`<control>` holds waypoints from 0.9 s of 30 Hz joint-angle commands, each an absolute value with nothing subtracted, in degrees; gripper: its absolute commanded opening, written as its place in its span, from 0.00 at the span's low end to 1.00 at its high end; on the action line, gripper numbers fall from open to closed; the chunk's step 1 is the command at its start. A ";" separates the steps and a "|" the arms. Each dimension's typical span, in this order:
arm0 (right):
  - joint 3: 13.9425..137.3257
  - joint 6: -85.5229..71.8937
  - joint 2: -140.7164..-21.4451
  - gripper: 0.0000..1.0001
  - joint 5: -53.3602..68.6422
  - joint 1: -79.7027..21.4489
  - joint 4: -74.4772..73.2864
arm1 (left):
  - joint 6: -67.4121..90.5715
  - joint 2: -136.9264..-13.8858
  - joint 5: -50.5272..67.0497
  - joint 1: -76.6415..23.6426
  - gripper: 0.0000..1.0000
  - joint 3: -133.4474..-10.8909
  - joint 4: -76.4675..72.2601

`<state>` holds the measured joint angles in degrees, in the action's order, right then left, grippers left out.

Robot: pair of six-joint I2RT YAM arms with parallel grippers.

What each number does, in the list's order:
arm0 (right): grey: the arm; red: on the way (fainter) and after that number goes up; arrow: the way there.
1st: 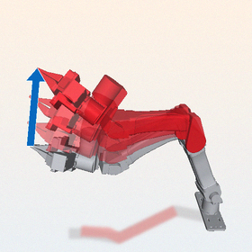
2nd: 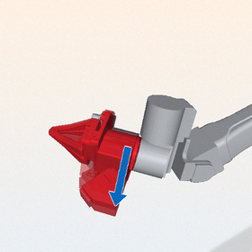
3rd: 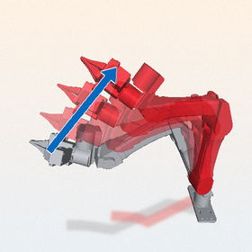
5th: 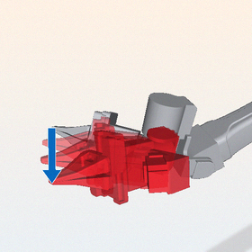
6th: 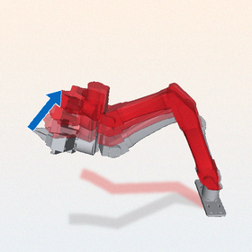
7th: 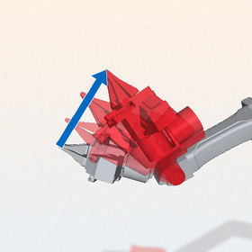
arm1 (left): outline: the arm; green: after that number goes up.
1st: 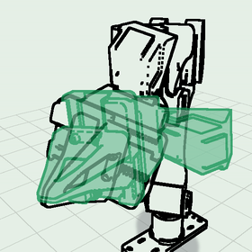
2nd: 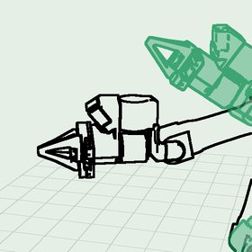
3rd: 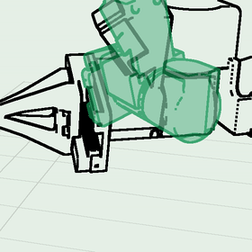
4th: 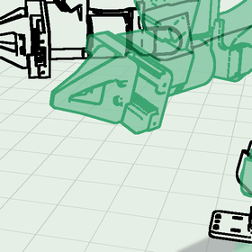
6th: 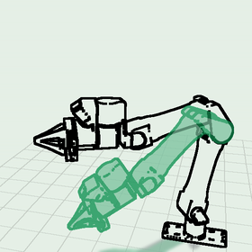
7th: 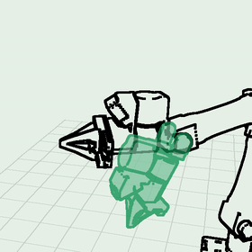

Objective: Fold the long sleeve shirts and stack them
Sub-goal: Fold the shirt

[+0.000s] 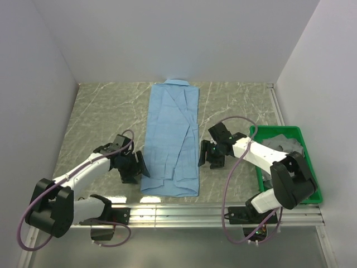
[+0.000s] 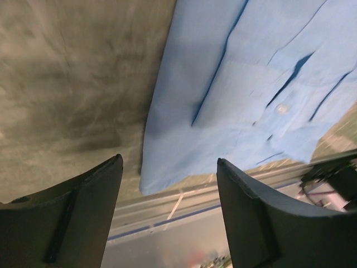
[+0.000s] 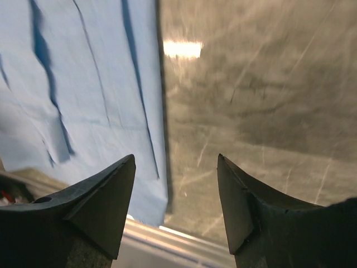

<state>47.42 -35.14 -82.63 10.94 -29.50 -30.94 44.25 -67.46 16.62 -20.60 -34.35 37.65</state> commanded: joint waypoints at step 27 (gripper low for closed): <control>44.65 -38.06 -89.57 0.20 21.54 -42.19 -28.74 | 50.54 -69.18 18.28 -29.00 0.09 -30.67 34.19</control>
<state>44.01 -38.70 -89.49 22.52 -41.65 -28.32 49.67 -71.55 18.11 -28.67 -30.46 34.70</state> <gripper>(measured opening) 0.237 0.113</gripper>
